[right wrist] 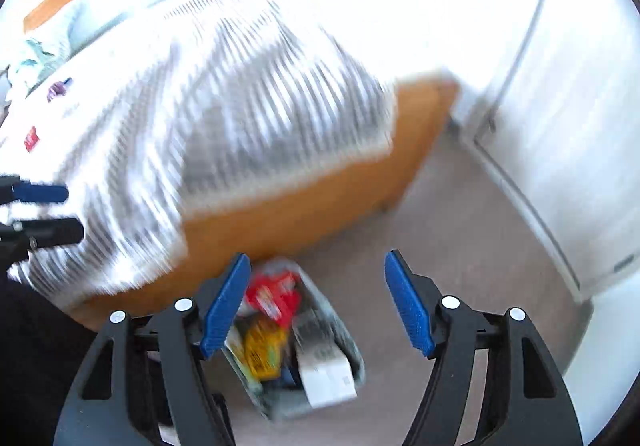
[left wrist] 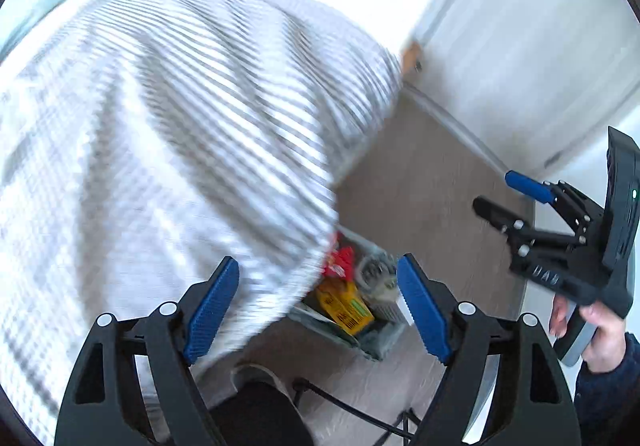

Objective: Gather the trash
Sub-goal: 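Move both open tools back over the bed, then grasp the white plastic bag with the left tool while the right tool grasps the purple cloth, then carry the white bag and purple cloth to the bin and open both tools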

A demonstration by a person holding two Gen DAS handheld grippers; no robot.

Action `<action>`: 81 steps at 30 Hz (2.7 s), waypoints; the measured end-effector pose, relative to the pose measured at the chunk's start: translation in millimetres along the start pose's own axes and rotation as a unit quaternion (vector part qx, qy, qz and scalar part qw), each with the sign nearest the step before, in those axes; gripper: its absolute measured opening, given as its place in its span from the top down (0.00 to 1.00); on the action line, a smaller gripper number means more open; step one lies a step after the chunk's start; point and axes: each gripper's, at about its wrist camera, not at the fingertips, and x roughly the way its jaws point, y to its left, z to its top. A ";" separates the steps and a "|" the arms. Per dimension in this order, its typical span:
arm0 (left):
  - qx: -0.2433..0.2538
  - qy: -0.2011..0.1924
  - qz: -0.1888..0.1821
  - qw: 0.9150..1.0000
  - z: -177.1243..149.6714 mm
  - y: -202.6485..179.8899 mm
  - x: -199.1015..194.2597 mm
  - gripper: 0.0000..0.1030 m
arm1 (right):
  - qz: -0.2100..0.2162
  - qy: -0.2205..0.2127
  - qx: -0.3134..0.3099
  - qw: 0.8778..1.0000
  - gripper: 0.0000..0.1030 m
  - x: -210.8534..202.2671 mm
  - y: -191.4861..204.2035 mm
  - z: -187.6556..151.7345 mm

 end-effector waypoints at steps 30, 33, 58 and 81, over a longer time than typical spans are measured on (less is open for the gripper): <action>-0.415 -0.197 0.156 0.874 -67.7 601.3 -180.9 0.45 | 0.205 -0.120 -0.275 0.932 0.35 54.4 454.4 254.4; -0.418 -0.193 0.175 0.870 -61.5 620.3 -164.9 0.43 | 0.216 -0.093 -0.276 0.932 0.35 89.8 488.8 273.3; -0.366 -0.259 0.163 0.879 -72.2 592.0 -187.7 0.98 | 0.258 0.025 -0.249 0.933 0.96 224.2 640.0 291.3; -0.287 -0.260 0.206 0.899 -86.8 322.6 -283.7 0.98 | 0.255 -0.063 -0.215 0.941 0.96 -4.9 378.0 236.0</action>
